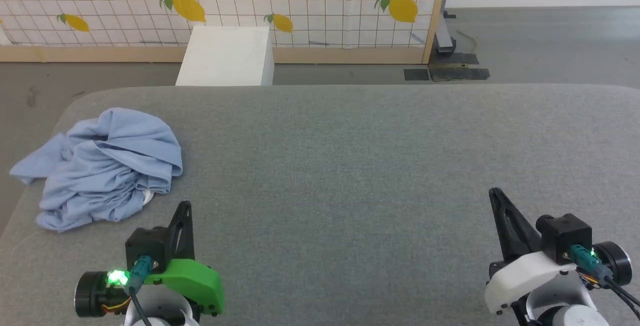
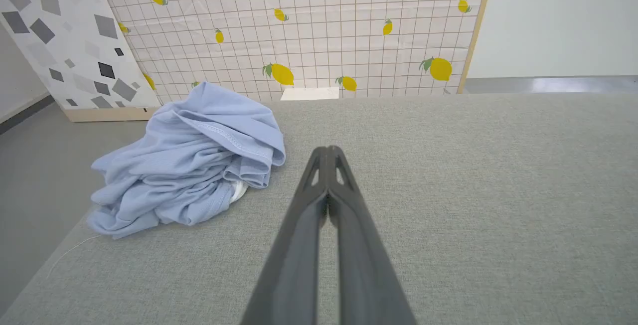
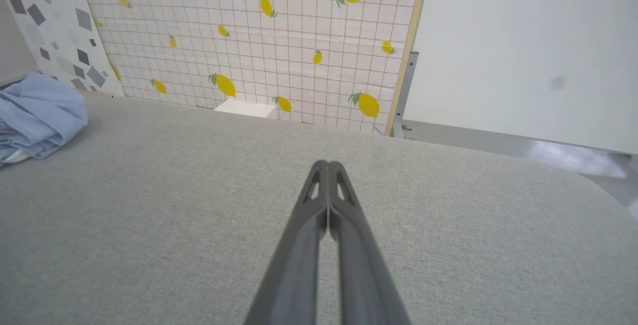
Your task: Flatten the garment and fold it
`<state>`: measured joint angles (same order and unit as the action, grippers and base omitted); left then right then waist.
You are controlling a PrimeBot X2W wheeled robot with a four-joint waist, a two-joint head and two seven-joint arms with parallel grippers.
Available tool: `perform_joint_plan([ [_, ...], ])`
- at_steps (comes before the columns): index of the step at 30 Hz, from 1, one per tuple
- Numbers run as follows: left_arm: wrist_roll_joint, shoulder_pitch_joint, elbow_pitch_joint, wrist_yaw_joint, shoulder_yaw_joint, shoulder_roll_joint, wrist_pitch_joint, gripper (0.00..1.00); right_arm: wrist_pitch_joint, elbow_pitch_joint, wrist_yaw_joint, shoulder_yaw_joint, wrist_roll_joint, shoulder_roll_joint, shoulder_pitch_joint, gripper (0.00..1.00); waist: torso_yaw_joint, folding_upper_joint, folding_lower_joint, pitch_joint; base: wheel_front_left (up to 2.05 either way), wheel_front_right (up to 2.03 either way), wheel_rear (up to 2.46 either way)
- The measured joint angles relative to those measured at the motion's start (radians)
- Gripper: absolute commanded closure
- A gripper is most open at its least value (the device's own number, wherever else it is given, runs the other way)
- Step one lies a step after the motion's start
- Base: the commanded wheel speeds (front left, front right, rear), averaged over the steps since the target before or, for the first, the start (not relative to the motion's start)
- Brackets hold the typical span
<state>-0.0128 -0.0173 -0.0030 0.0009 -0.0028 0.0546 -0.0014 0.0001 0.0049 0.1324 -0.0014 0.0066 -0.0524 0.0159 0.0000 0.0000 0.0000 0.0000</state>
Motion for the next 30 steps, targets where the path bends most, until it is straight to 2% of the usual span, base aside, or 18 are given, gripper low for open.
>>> perform_joint_plan([
  [16, 0.0, 0.0, 0.0, 0.0, 0.0, 0.0, 0.0, 1.0, 0.0, 0.0, 0.0, 0.0, 0.0, 0.0, 0.0, 1.0, 0.0, 0.0, 0.0, 0.0, 0.0, 0.0, 0.0],
  [17, 0.0, 0.0, 0.0, 0.0, 0.0, 0.0, 0.0, 0.0, 0.0, 0.0, 0.0, 0.0, 0.0, 0.0, 0.0, 0.0, 0.0, 0.0, 0.0, 0.0, 0.0, 0.0, 0.0],
  [30, -0.015, -0.002, -0.001, 0.0, -0.009, 0.0, -0.007, 0.0, -0.009, 0.007, 0.0, -0.016, 0.01, 0.0, 0.0, 0.0, 0.0, 0.0, 0.0, 0.001, 0.0, 0.0, 0.0],
])
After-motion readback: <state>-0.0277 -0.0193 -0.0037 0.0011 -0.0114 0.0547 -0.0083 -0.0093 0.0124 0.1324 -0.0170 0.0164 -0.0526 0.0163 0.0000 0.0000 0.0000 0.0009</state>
